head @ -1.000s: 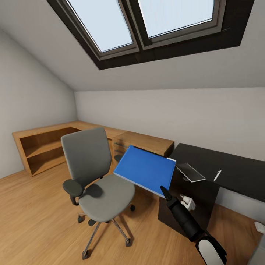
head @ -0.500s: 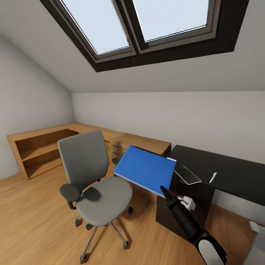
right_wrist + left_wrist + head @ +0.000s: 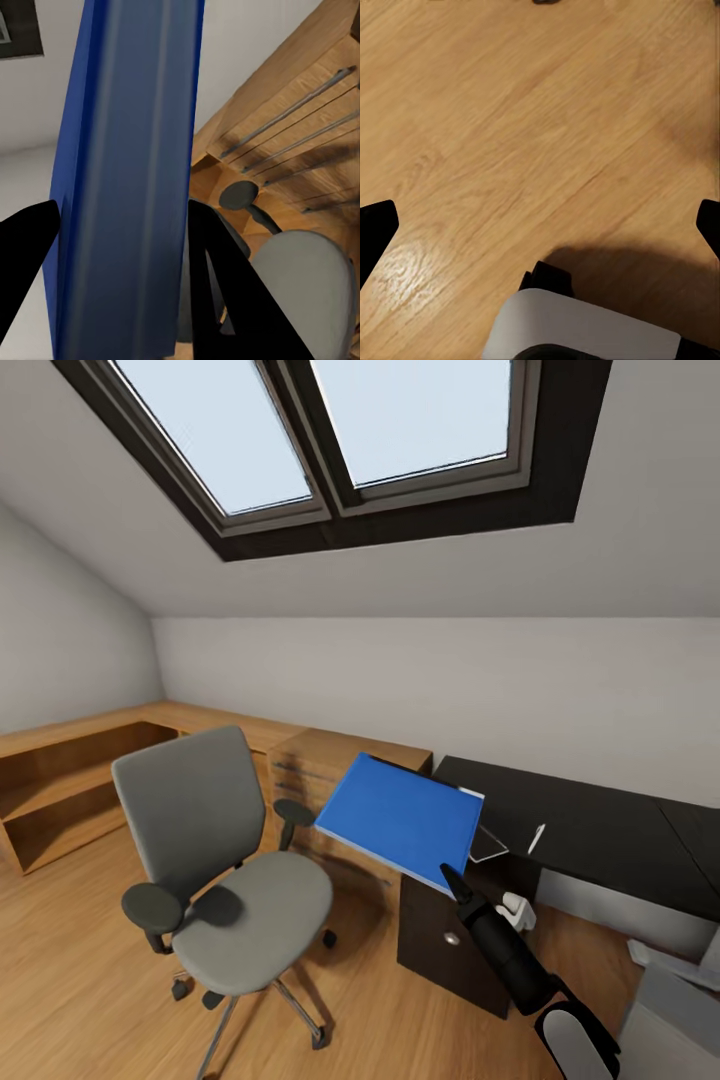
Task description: In the bedroom, organize the workspace by keeping the computer under the desk, ensuring the monitor is on the desk, placing the keyboard on the desk next to the monitor, placing the mouse on the desk next to the keyboard, moving the folder from the swivel chair onto the desk next to the mouse, stacking the notebook on top of the folder with the pen on top of the notebook, and positioning the swivel chair next to the desk.
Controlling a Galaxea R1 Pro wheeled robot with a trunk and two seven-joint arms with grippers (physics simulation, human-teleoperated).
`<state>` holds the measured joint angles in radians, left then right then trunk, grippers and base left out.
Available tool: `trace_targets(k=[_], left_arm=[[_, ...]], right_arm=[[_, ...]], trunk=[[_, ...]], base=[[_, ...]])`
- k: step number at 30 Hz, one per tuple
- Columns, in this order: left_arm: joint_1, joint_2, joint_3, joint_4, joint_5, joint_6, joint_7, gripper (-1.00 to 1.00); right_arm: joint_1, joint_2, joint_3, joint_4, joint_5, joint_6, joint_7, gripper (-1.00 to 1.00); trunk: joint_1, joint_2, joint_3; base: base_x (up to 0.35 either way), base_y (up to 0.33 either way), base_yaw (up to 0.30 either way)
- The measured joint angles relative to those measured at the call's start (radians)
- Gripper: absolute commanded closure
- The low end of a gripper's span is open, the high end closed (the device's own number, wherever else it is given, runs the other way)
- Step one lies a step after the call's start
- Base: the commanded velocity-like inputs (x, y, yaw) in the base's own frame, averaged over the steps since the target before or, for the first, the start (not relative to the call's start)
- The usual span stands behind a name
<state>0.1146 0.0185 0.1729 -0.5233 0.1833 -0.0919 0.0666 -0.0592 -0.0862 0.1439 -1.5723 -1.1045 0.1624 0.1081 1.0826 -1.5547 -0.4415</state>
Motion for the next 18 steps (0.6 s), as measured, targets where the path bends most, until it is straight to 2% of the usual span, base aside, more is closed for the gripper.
trace_targets(k=[2,5,6,8,9,15,16,17,18], left_arm=[[0.0,-0.001,0.0,0.001,0.0,0.0,0.0,-1.0],[0.0,-0.002,0.0,0.005,-0.001,0.0,0.0,-1.0],[0.0,-0.002,0.0,0.007,-0.001,0.0,0.0,-1.0],[0.0,-0.002,0.0,0.007,-0.001,0.0,0.0,-1.0],[0.0,-0.003,0.0,0.008,-0.002,0.0,0.0,-1.0],[0.0,-0.003,0.0,0.008,-0.002,0.0,0.0,-1.0],[0.0,-0.003,0.0,0.008,-0.002,0.0,0.0,-1.0],[0.0,-0.003,0.0,0.008,-0.002,0.0,0.0,-1.0],[0.0,-0.003,0.0,0.008,-0.002,0.0,0.0,-1.0]], right_arm=[[0.0,0.002,-0.001,0.001,0.002,0.0,-0.009,1.0],[0.0,0.005,-0.005,0.007,0.001,-0.012,-0.062,1.0],[0.0,0.039,-0.03,0.007,-0.002,-0.177,-0.102,1.0],[0.0,0.062,-0.035,0.008,-0.003,-0.343,-0.114,1.0],[0.0,0.084,-0.037,0.009,-0.01,-0.463,-0.149,1.0],[0.0,0.092,-0.039,0.013,-0.026,-0.506,-0.189,1.0],[0.0,0.096,-0.034,0.013,-0.099,-0.513,-0.189,1.0],[0.0,0.097,-0.033,0.013,-0.133,-0.514,-0.187,1.0],[0.0,0.097,-0.033,0.013,-0.144,-0.515,-0.187,1.0]], trunk=[[-0.008,0.014,0.006],[-0.019,0.035,0.016],[-0.023,0.042,0.019],[-0.031,0.056,0.025],[-0.035,0.063,0.028],[-0.058,0.105,0.047],[-0.061,0.112,0.05],[-0.065,0.119,0.053],[-0.069,0.126,0.057]], base=[[0.0,0.0,-0.01],[0.0,0.0,-0.003],[0.0,0.0,0.0],[0.0,0.0,0.0],[0.0,0.0,0.0],[0.0,0.0,0.0],[0.0,0.0,0.0],[0.0,0.0,0.0],[0.0,0.0,0.0]])
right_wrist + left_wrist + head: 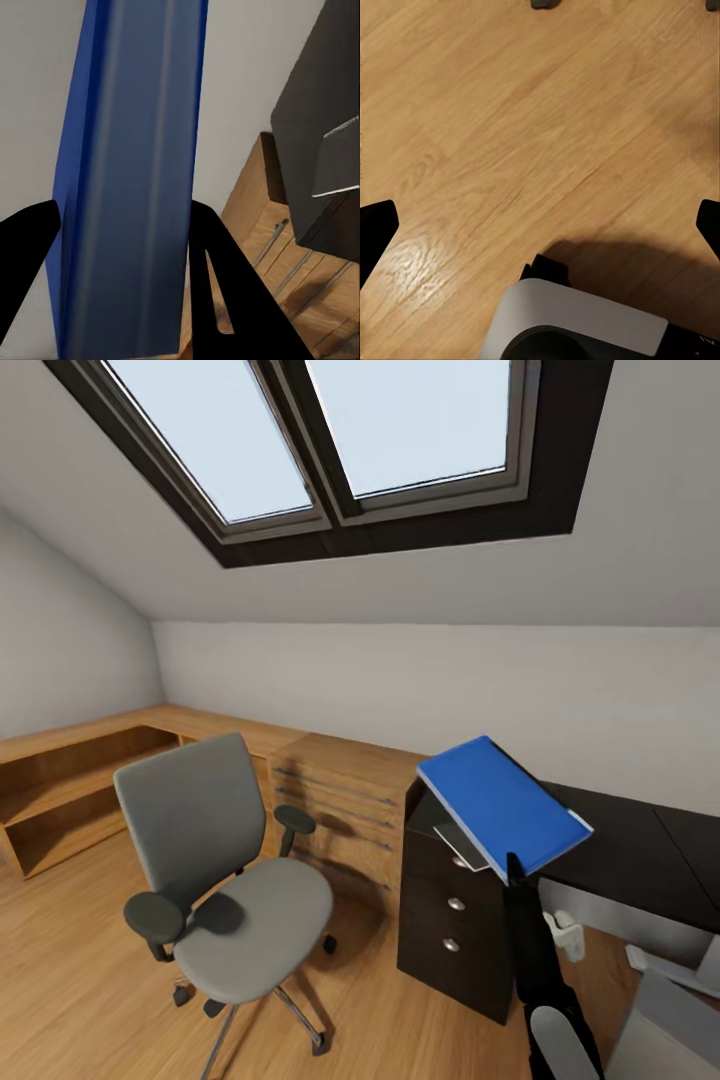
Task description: In the bedroom, organize the workspace by keeping the computer under the desk, ensuring the monitor is on the desk, placing the keyboard on the desk next to the monitor, placing the mouse on the desk next to the keyboard, moving the folder from the swivel chair onto the desk next to the mouse, stacking the notebook on top of the folder with the pen on top of the notebook, and positioning the swivel chair next to the desk.
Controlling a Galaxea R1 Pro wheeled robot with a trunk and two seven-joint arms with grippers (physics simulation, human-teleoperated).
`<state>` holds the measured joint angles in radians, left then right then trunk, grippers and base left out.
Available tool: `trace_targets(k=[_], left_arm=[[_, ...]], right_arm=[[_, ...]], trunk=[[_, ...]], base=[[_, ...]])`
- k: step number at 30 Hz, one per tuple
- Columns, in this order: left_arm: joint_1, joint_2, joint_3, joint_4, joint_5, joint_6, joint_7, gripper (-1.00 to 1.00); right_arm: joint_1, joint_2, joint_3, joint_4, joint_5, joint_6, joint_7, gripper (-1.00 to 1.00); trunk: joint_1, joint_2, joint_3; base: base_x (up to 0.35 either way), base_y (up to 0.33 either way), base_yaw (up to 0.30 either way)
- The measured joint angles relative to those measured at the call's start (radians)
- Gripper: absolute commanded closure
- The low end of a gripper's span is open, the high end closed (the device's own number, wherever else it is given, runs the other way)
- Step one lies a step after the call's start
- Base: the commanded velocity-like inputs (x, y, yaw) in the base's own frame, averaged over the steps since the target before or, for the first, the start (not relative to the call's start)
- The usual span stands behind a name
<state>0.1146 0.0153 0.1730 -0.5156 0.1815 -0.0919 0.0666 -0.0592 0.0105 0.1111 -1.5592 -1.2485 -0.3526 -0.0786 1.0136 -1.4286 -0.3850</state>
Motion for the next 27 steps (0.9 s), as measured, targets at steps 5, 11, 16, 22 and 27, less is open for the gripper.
trace_targets(k=[5,11,16,22,27], left_arm=[[0.0,0.0,0.0,0.0,0.0,0.0,0.0,-1.0],[0.0,0.0,0.0,0.0,0.0,0.0,0.0,-1.0],[0.0,0.0,0.0,0.0,0.0,0.0,0.0,-1.0],[0.0,0.0,0.0,0.0,0.0,0.0,0.0,-1.0],[0.0,0.0,0.0,0.0,0.0,0.0,0.0,-1.0]], right_arm=[[0.0,0.002,0.003,0.001,-0.043,-0.002,0.003,1.0],[0.0,0.026,-0.004,0.055,-0.046,-0.004,0.002,1.0],[0.0,0.027,-0.004,0.074,-0.045,-0.004,0.001,1.0],[-0.001,0.027,-0.005,0.079,-0.045,-0.004,-0.001,1.0],[-0.002,0.027,-0.006,0.102,-0.045,-0.004,-0.003,1.0]], trunk=[[-0.019,0.035,0.016],[-0.042,0.077,0.032],[-0.061,0.112,0.042],[-0.084,0.154,0.053],[-0.103,0.189,0.062]], base=[[0.0,0.0,0.0],[0.0,0.0,-0.068],[0.0,0.0,-0.144],[0.0,0.0,-0.152],[0.0,0.0,-0.153]])
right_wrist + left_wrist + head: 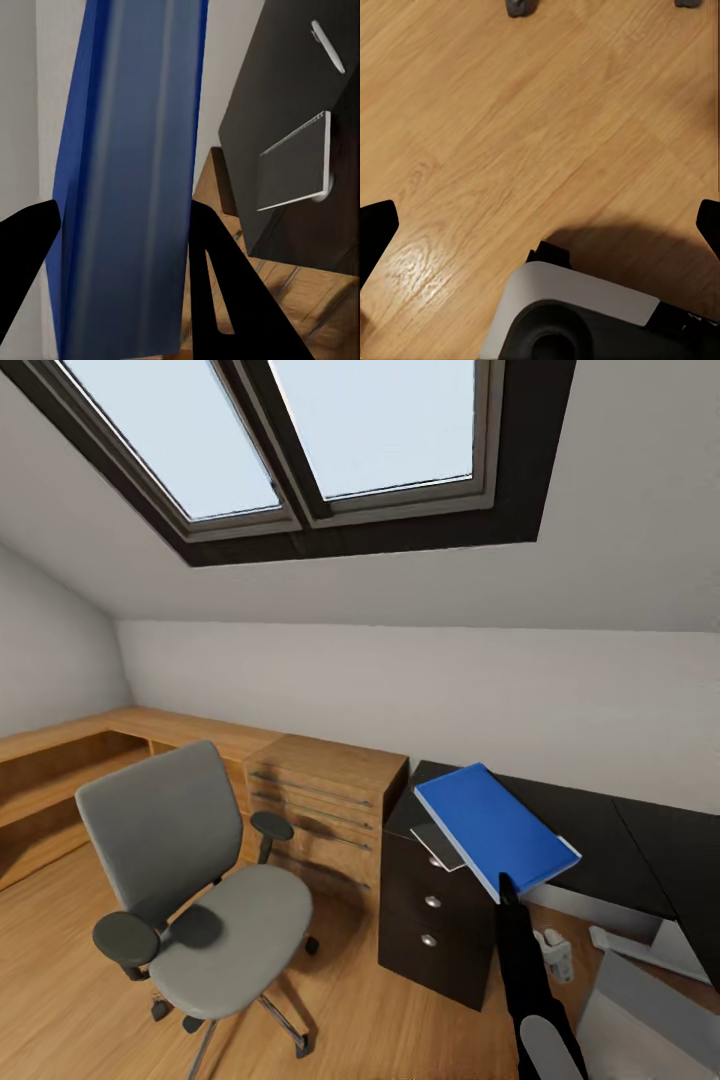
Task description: In the bedroom, organize the workspace by keeping the computer under the desk, ensuring the monitor is on the desk, placing the keyboard on the desk next to the monitor, placing the mouse on the desk next to the keyboard, moving the folder from the swivel chair onto the desk next to the mouse, stacking the notebook on top of the folder with the pen on top of the notebook, and positioning the swivel chair next to the desk.
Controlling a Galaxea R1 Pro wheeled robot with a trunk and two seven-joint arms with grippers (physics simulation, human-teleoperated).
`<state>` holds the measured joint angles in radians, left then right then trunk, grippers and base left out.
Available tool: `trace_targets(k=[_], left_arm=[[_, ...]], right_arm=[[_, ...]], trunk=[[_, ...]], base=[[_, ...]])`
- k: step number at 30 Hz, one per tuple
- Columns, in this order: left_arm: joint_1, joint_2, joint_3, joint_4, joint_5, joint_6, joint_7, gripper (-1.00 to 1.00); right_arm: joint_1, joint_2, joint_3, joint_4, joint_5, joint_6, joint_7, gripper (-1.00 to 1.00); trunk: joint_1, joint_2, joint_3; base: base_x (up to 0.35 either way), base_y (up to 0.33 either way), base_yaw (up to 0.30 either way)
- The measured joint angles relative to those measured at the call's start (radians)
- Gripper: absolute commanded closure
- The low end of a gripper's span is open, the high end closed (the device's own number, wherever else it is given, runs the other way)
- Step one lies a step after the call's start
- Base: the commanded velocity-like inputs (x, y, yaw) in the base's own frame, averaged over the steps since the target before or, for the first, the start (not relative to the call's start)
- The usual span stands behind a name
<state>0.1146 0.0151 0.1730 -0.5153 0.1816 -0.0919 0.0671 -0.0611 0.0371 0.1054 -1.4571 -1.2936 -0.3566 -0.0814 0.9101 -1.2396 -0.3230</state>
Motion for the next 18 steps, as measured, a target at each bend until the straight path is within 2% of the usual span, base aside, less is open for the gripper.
trace_targets(k=[18], left_arm=[[0.0,0.002,0.0,0.011,0.001,-0.002,0.0,-1.0]], right_arm=[[-0.007,0.001,0.0,0.085,-0.001,-0.021,0.0,1.0]], trunk=[[-0.004,0.007,-0.02]], base=[[0.0,0.0,-0.15]])
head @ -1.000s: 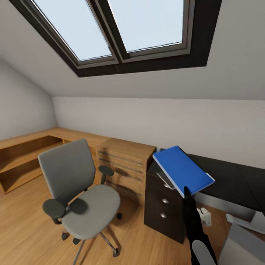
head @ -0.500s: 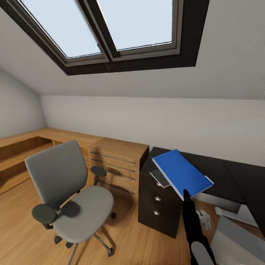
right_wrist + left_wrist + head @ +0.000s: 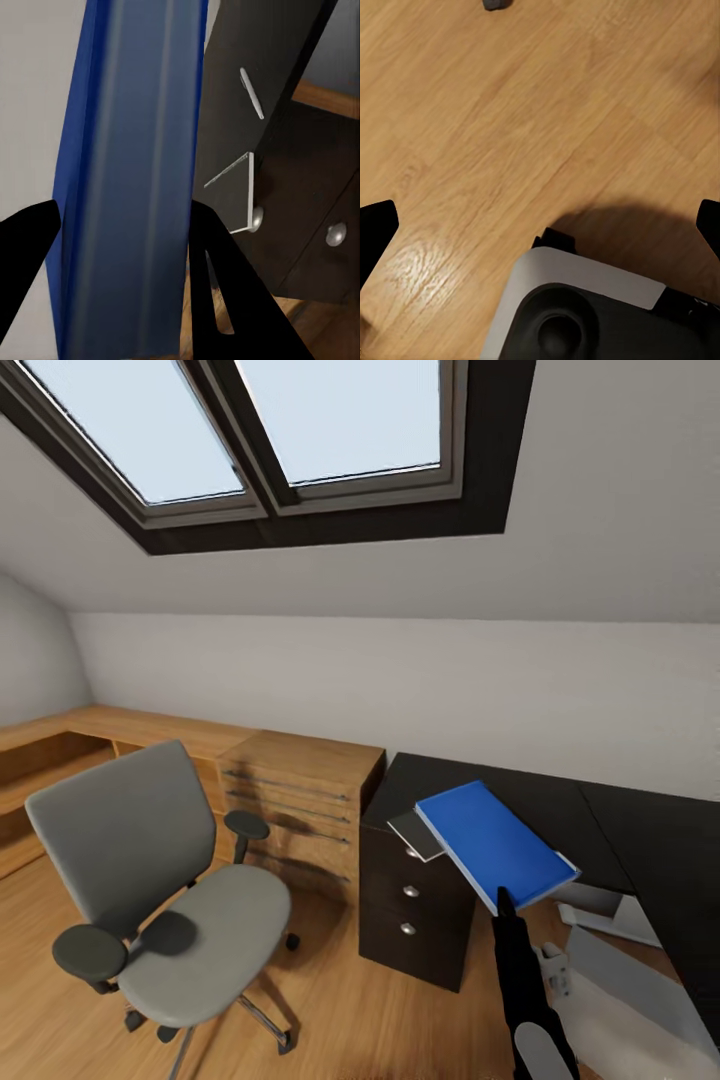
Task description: In the bedroom, organize the workspace by keeping the computer under the desk, ensuring the monitor is on the desk, placing the keyboard on the desk next to the monitor, placing the mouse on the desk next to the keyboard, moving the folder from the swivel chair onto the desk next to the mouse, stacking the notebook on top of the folder with the pen on top of the notebook, and positioning the swivel chair next to the desk.
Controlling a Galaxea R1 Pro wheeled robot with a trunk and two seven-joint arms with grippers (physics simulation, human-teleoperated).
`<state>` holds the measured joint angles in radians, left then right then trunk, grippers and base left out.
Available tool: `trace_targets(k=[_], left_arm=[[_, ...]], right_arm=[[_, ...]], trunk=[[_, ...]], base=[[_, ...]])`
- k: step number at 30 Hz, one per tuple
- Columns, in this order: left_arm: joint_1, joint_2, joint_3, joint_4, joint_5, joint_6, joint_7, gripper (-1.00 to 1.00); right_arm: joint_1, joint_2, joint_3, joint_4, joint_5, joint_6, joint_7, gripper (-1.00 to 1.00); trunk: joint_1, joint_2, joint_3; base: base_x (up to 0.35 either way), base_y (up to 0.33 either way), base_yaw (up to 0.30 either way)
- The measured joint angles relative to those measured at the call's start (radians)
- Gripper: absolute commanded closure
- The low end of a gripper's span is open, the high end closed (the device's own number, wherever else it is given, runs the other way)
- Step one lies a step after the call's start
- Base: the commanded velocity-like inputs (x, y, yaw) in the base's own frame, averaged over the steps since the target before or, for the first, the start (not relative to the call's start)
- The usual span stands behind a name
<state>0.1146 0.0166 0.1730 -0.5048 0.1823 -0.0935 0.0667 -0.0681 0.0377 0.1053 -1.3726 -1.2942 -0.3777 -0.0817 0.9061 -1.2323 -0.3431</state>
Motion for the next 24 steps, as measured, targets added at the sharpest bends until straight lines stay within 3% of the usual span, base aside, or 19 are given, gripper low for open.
trace_targets(k=[7,10,13,17,21,24], left_arm=[[0.0,0.0,0.0,-0.021,0.002,-0.005,-0.006,-1.0],[0.0,-0.007,-0.002,-0.142,0.003,-0.008,-0.008,-1.0],[0.0,-0.053,-0.05,-0.335,0.001,0.018,-0.003,-1.0],[0.0,-0.096,-0.08,-0.554,0.0,0.185,0.004,-1.0],[0.006,-0.132,-0.096,-0.812,0.0,0.465,0.006,-1.0],[0.014,-0.135,-0.097,-0.807,0.0,0.495,0.004,-1.0]], right_arm=[[0.0,0.001,0.0,0.005,0.0,0.0,0.0,1.0],[0.0,0.001,0.0,0.005,0.0,0.0,0.0,1.0],[0.0,0.001,0.0,0.005,0.0,0.0,0.0,1.0],[0.0,0.001,0.0,0.003,-0.001,0.0,0.0,1.0],[0.0,0.0,-0.001,-0.006,-0.001,0.0,-0.001,1.0],[0.0,0.0,-0.002,-0.019,0.0,0.0,-0.003,1.0]], trunk=[[0.0,0.0,-0.009],[0.0,0.0,-0.013],[0.0,0.0,-0.017],[0.0,0.0,-0.022],[0.0,0.0,-0.027],[0.0,0.0,-0.031]], base=[[0.0,0.0,-0.147],[0.0,0.0,-0.145],[0.0,0.0,-0.145],[0.0,0.0,-0.145],[0.0,0.0,-0.145],[0.0,0.0,-0.145]])
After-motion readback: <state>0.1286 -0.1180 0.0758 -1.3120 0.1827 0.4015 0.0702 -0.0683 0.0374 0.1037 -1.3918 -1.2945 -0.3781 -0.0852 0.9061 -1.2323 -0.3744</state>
